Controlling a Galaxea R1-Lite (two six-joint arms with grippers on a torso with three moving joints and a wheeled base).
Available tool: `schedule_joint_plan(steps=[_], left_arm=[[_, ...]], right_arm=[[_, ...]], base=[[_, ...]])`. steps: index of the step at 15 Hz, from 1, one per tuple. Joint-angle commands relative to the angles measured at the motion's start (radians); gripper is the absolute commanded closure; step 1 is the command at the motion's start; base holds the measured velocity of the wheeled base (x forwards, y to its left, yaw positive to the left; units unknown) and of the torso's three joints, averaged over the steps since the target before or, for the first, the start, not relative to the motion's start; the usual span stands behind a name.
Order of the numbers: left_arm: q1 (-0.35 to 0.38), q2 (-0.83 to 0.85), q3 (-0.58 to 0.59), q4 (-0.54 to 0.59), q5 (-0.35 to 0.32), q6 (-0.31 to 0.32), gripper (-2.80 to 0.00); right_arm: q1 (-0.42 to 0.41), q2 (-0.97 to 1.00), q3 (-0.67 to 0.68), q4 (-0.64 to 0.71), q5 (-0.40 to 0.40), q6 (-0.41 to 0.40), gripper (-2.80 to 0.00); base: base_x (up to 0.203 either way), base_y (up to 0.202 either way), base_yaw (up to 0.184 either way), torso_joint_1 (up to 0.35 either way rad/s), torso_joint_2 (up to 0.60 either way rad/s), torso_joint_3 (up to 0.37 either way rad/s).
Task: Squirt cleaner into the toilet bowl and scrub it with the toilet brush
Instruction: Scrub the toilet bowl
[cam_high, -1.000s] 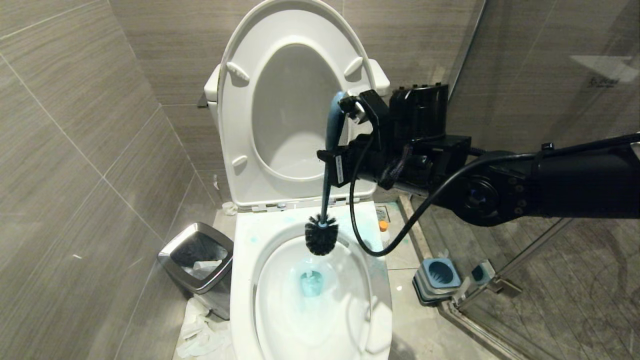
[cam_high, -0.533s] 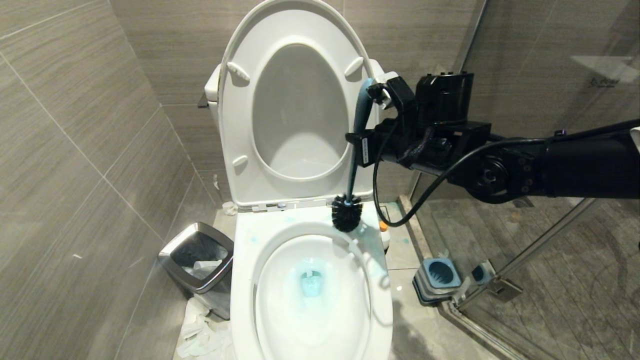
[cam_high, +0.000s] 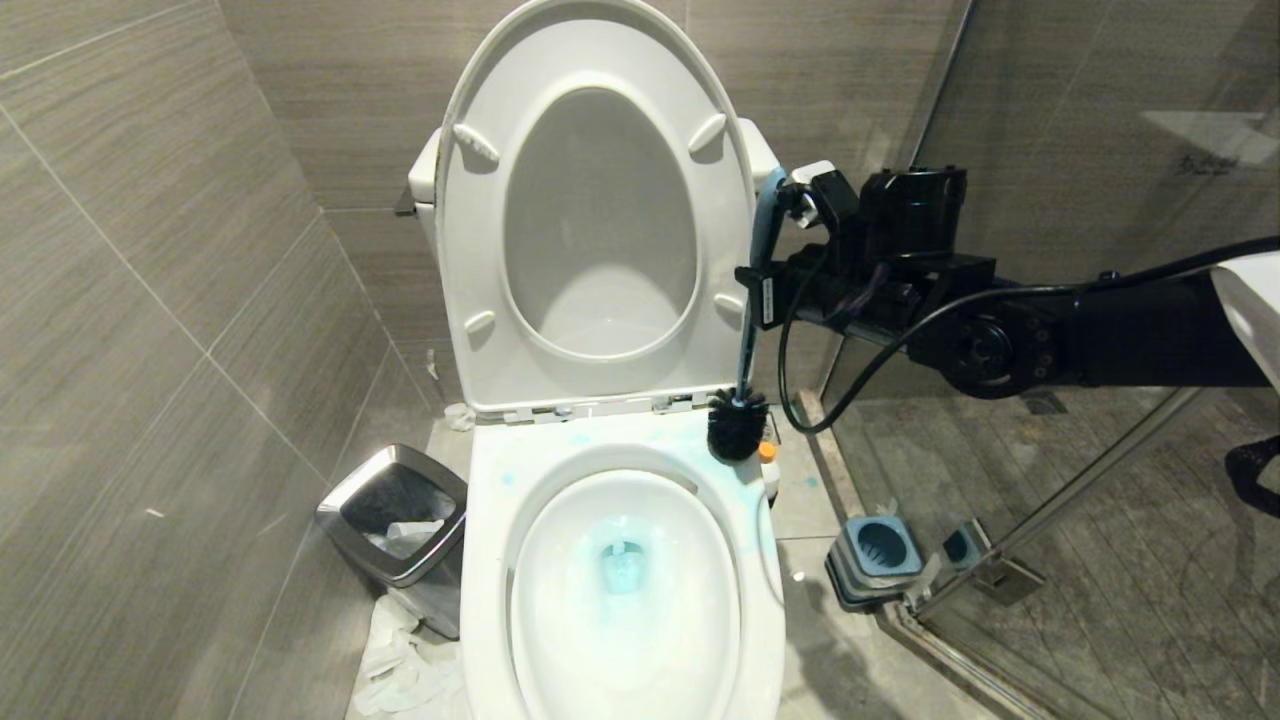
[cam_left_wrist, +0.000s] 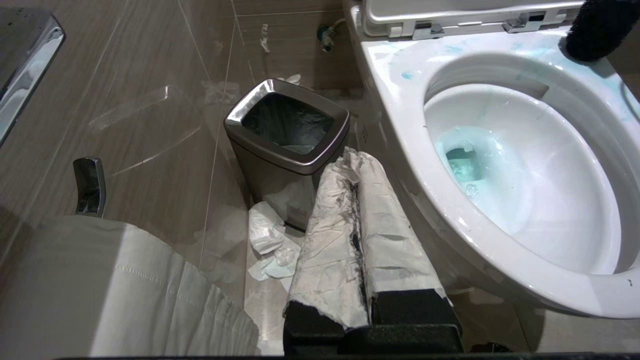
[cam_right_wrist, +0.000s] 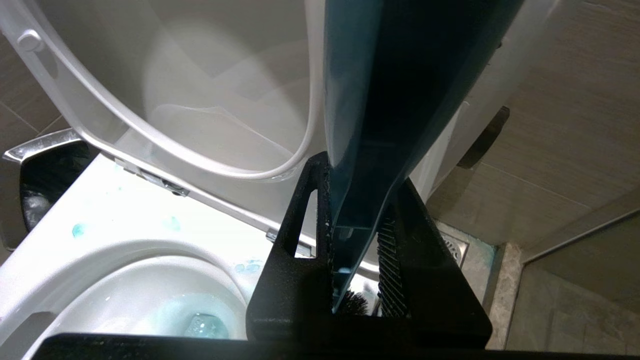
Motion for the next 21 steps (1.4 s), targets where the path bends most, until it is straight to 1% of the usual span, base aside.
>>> schedule_joint_plan(steps=[1, 4, 8, 10, 12, 17, 21], left_arm=[[0.000, 0.000, 0.000, 0.000, 0.000, 0.000, 0.00], [0.000, 0.000, 0.000, 0.000, 0.000, 0.000, 0.00], [0.000, 0.000, 0.000, 0.000, 0.000, 0.000, 0.00], [0.000, 0.000, 0.000, 0.000, 0.000, 0.000, 0.00], [0.000, 0.000, 0.000, 0.000, 0.000, 0.000, 0.00], [0.000, 0.000, 0.000, 0.000, 0.000, 0.000, 0.00], [0.000, 0.000, 0.000, 0.000, 0.000, 0.000, 0.00]], right_arm=[[0.014, 0.014, 0.009, -0.003, 0.002, -0.001, 0.00], [0.078, 0.000, 0.029, -0.003, 0.001, 0.017, 0.00], [0.201, -0.009, 0.055, -0.003, -0.004, 0.057, 0.00], [0.259, -0.005, 0.046, -0.003, -0.004, 0.072, 0.00], [0.297, -0.001, 0.019, -0.003, -0.005, 0.094, 0.00], [0.304, 0.086, -0.005, -0.005, -0.021, 0.079, 0.00], [0.304, 0.241, -0.114, -0.025, -0.026, 0.067, 0.00]], base=[[0.000, 0.000, 0.000, 0.000, 0.00, 0.000], [0.000, 0.000, 0.000, 0.000, 0.00, 0.000], [0.000, 0.000, 0.000, 0.000, 0.00, 0.000], [0.000, 0.000, 0.000, 0.000, 0.00, 0.000], [0.000, 0.000, 0.000, 0.000, 0.00, 0.000], [0.000, 0.000, 0.000, 0.000, 0.00, 0.000], [0.000, 0.000, 0.000, 0.000, 0.00, 0.000]])
